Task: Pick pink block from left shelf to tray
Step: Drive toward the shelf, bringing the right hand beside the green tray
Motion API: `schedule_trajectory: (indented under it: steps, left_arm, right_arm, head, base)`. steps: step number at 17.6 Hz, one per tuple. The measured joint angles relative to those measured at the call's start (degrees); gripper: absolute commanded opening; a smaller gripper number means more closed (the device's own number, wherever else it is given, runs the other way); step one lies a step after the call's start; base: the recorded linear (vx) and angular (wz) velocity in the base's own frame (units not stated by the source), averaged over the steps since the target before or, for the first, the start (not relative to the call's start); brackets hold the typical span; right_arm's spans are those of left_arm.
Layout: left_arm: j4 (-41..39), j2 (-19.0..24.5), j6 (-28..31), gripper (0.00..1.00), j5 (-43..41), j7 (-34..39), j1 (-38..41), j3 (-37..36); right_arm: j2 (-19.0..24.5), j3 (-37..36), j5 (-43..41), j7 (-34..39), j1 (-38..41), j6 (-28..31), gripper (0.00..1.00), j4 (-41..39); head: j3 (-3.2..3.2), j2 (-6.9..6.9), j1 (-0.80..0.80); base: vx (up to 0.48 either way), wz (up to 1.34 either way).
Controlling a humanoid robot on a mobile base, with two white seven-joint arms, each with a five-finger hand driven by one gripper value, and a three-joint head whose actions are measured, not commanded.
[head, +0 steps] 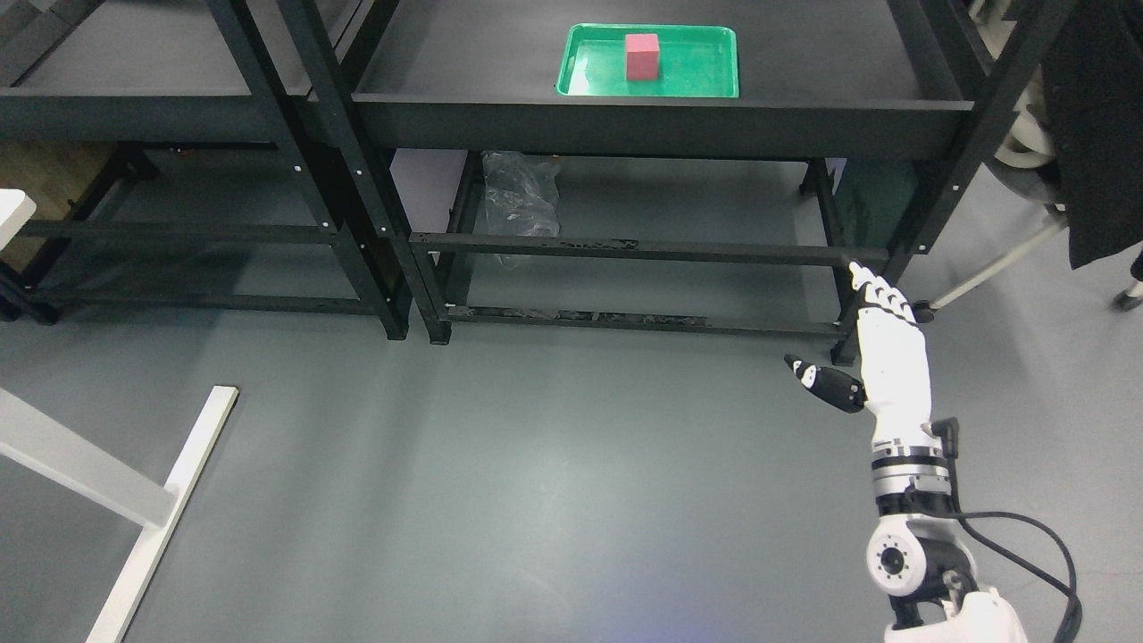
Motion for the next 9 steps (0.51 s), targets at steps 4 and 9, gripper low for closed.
schedule_trajectory:
  steps: [4, 9]
  left_arm:
    - [0.0, 0.0, 0.0, 1.0, 0.0, 0.0, 0.0, 0.0]
    - [0.0, 0.0, 0.0, 1.0, 0.0, 0.0, 0.0, 0.0]
  right_arm:
    - [0.0, 1.1, 4.5, -0.5, -0.3, 0.3, 0.99, 0.0]
    - [0.0, 1.8, 6.2, -5.7, -0.7, -0.1, 0.99, 0.0]
  head:
    - [0.0, 0.0, 0.0]
    - [0.0, 0.0, 0.0]
  base:
    - [0.212, 0.17]
    - [0.215, 0.14]
